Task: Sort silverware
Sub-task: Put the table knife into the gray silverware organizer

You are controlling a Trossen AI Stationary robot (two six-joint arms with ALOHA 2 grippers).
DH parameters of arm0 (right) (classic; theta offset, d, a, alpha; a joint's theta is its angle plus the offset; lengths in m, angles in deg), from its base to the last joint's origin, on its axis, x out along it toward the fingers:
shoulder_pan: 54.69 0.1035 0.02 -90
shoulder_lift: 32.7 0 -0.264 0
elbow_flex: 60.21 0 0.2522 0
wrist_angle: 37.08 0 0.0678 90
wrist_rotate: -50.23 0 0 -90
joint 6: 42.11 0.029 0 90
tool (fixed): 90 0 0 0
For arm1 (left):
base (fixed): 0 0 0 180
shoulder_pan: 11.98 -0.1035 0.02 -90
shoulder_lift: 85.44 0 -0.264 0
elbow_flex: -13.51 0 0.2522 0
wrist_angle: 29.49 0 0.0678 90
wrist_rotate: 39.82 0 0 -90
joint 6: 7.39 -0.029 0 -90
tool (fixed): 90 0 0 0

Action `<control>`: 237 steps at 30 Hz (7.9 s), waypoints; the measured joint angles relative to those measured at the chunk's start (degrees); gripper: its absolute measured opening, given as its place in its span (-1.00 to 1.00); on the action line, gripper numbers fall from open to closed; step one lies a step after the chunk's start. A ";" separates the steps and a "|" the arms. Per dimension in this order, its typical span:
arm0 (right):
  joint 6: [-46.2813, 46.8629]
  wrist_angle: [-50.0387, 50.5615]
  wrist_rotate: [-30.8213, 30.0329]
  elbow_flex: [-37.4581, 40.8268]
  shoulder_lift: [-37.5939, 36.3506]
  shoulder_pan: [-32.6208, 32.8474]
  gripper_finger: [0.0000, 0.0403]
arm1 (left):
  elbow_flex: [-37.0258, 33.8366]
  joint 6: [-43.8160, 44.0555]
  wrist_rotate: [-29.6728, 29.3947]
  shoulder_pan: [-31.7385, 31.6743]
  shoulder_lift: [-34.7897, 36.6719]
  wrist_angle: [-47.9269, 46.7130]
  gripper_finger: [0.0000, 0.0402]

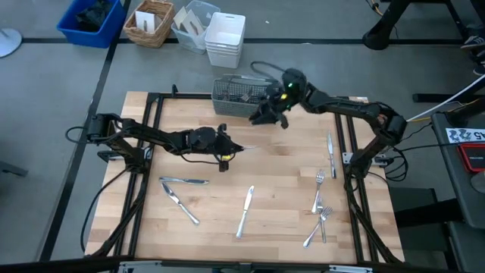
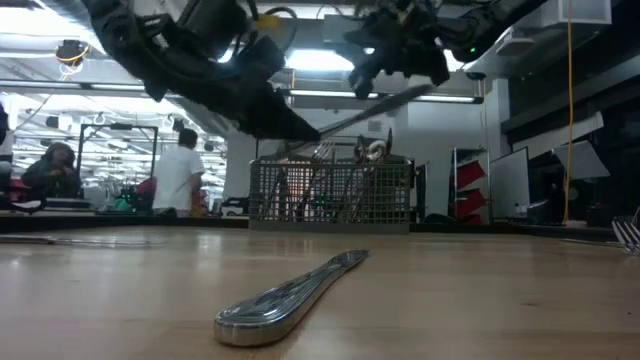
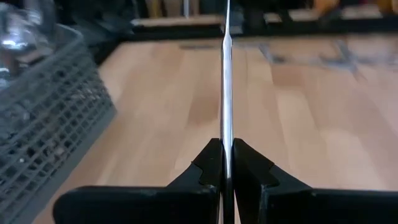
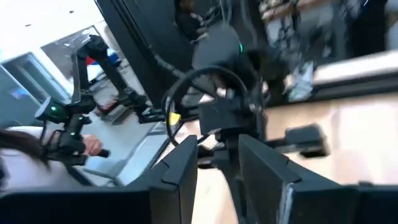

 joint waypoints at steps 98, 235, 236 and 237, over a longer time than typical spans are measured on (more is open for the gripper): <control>-35.12 -0.40 -41.30 -4.39 -4.22 4.50 -0.98 | -17.03 6.68 -12.71 -12.47 8.26 32.18 -0.09; -21.38 16.65 -57.10 -6.03 6.65 43.74 -0.37 | -9.21 33.13 -5.97 27.87 15.00 -68.92 -0.11; -21.36 16.65 -57.13 -6.03 7.12 43.74 -0.37 | -9.23 33.60 -5.82 27.87 14.99 -68.87 -0.14; -21.36 16.70 -57.13 -6.03 7.59 43.73 -0.37 | -9.26 34.13 -5.76 27.87 15.14 -68.82 -0.18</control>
